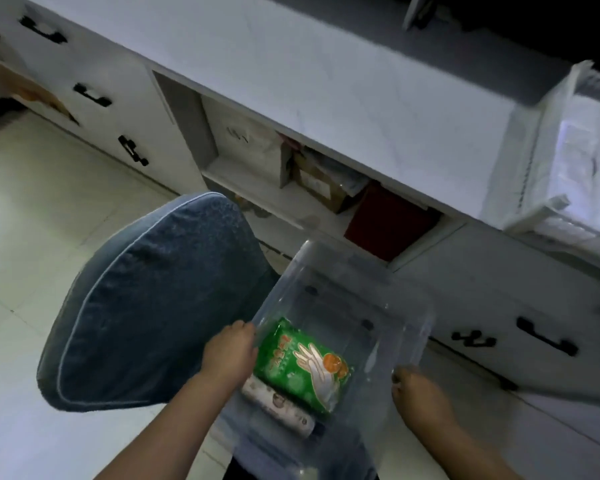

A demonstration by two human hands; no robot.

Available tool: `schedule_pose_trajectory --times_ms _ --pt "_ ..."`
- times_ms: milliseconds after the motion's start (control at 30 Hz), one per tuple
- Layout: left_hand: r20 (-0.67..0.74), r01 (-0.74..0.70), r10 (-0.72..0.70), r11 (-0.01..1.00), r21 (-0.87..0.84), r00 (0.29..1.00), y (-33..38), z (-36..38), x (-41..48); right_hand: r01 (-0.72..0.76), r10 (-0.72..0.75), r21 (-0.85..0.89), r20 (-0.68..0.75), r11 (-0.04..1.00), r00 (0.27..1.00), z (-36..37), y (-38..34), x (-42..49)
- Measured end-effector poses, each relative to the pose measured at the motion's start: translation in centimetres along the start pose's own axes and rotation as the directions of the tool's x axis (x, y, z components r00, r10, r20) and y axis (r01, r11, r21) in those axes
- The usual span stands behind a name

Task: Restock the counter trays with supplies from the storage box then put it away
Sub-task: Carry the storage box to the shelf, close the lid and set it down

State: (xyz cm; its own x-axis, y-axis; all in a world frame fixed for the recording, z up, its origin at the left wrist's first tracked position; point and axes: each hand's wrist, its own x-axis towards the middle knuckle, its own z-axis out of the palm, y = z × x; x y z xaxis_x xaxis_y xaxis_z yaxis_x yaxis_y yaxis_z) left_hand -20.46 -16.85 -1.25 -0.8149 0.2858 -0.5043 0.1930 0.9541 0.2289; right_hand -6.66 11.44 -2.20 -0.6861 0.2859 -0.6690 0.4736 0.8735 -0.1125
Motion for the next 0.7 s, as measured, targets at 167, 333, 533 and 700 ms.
schedule_pose_trajectory --times_ms 167,333,533,700 --pt "0.064 -0.105 0.104 0.994 0.008 0.992 -1.6 0.8 3.5 -0.255 0.293 0.280 -0.105 0.926 0.950 3.7 -1.8 -1.8" --pt "0.083 -0.118 0.123 0.991 -0.066 0.989 -1.7 2.2 5.4 -0.375 0.562 0.623 -0.128 0.687 0.817 6.4 -2.8 -2.0" --pt "0.138 -0.085 0.082 0.996 0.013 0.987 -0.2 2.2 7.3 -0.442 0.585 0.699 0.042 0.562 0.810 7.7 -1.5 -1.7" --pt "0.186 -0.156 0.137 0.983 0.092 0.973 3.1 2.8 5.5 -0.461 0.622 0.737 0.072 0.494 0.780 9.1 2.3 -4.7"
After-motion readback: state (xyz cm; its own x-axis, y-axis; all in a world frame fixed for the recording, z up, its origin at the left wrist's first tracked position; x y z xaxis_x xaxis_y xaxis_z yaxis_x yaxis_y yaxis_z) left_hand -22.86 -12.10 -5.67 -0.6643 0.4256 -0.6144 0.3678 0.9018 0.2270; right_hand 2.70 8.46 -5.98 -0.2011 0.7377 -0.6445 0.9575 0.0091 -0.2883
